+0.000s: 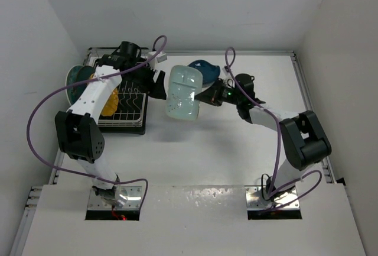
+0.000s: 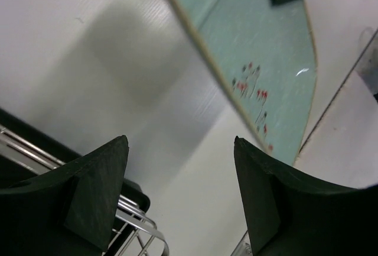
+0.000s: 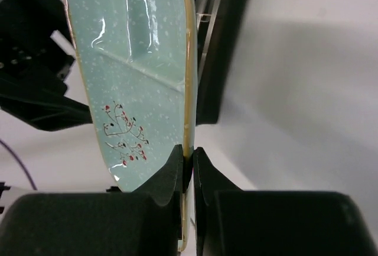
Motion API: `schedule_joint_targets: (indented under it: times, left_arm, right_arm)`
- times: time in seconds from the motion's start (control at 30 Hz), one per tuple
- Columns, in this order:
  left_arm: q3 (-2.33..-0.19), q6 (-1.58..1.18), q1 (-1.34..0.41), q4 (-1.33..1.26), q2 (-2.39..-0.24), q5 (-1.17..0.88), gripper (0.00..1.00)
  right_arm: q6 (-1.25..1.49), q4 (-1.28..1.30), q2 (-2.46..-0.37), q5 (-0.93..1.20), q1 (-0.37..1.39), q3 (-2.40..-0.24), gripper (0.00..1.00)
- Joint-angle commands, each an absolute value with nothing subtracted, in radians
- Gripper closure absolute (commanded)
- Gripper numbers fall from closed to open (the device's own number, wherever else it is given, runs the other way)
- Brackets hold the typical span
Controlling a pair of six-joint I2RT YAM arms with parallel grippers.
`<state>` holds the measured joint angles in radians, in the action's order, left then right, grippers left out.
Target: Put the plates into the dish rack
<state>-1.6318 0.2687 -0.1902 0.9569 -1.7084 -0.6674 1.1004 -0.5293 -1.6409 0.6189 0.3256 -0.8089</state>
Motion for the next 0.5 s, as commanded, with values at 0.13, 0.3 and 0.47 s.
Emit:
schedule_joint_targets:
  times: [0.13,0.3,0.47]
  left_arm:
    - [-1.631,0.249,-0.177,0.937,-1.666,-0.825,0.24]
    - [-1.618,0.239,-0.143,0.927,-1.646,-0.838,0.24]
    - [-1.736,0.261,-0.042,0.952,-1.635,-0.746,0.26]
  right_arm:
    - [1.169,-0.765,-1.696,0.655,0.416,-0.979,1.0]
    - [1.149,-0.755,-1.706,0.649,0.434,-0.999,1.0]
    - [1.098,-0.709,-1.68,0.615,0.411,-0.971,1.0]
